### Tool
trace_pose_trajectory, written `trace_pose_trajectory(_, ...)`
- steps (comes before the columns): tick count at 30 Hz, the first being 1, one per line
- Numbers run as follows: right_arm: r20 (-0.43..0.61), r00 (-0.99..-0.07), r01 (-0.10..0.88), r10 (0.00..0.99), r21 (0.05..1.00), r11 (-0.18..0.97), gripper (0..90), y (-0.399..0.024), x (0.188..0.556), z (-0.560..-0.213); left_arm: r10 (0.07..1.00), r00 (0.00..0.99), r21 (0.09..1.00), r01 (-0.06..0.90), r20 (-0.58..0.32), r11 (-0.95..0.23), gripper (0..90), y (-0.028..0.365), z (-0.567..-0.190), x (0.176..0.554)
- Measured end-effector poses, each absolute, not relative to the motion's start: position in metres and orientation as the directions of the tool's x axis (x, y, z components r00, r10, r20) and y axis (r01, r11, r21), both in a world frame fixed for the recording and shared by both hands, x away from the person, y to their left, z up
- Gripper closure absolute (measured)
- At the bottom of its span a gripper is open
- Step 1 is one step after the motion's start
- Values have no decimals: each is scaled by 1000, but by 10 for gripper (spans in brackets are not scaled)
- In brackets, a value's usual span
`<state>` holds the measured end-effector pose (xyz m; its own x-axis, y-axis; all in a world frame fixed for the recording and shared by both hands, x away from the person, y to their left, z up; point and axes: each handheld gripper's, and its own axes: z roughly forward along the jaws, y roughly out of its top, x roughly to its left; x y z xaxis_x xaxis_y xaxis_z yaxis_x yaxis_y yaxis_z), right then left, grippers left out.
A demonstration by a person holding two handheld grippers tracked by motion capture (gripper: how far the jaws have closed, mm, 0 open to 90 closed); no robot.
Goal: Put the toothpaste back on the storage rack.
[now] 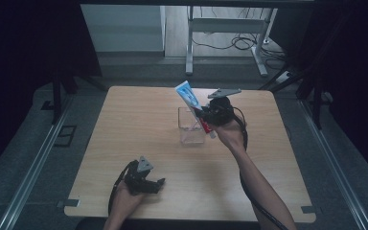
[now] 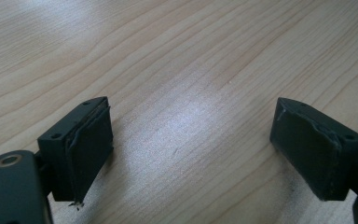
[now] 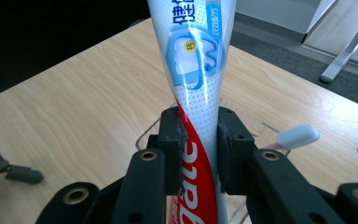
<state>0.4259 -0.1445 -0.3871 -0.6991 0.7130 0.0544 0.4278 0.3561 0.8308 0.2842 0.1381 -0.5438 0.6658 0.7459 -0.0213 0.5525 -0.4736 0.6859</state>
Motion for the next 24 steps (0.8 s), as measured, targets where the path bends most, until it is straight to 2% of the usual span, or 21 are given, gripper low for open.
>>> trace_pose_trajectory(24, 67, -691, 412, 719, 855, 316, 733, -116, 450, -395, 744, 668, 684, 552, -19, -477, 131, 138, -544, 284)
